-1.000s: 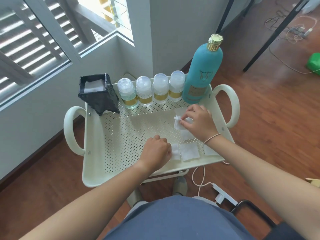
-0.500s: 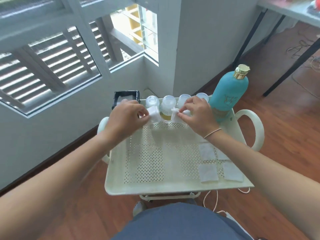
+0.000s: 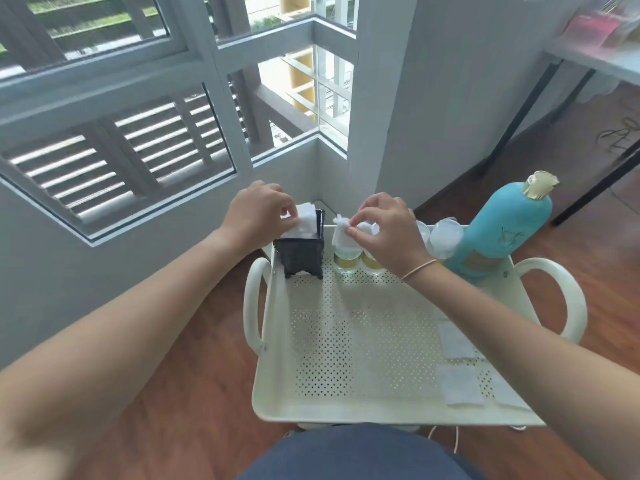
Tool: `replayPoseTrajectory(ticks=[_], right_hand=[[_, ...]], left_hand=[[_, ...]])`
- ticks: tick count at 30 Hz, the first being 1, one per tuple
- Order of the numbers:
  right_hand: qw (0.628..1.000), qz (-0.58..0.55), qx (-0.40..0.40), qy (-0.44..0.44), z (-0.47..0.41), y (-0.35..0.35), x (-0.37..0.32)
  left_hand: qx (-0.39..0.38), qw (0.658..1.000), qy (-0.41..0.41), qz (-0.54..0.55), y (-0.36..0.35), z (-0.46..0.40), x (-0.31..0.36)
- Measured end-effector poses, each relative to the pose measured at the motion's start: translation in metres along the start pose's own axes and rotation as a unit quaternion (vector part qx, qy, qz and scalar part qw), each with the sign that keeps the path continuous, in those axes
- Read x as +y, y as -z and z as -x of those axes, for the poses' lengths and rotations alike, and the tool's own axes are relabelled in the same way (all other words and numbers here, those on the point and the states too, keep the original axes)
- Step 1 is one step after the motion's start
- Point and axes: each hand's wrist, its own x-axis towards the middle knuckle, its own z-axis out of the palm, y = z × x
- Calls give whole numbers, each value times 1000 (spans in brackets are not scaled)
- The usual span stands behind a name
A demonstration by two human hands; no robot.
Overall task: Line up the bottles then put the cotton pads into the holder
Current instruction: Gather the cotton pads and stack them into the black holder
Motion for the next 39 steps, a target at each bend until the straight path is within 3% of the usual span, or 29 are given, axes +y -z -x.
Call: replayPoseTrajectory(ticks=[9,21,27,39], right_hand=[[999,0,9,-35,-7,-11,-7],[999,28,-33,-26,-43,-50,-40],[989,100,-98,-41,-55,-76,-46],[974,96,-186,-82,-58,-79,-42]], left_hand=[[-103,994,-22,-39,-17,-14,-15],[-89,993,3,79,-8,-5,-45],[-200,970,-5,137,-20,5,-62],[-173,972,-1,160,-30,6,-66]])
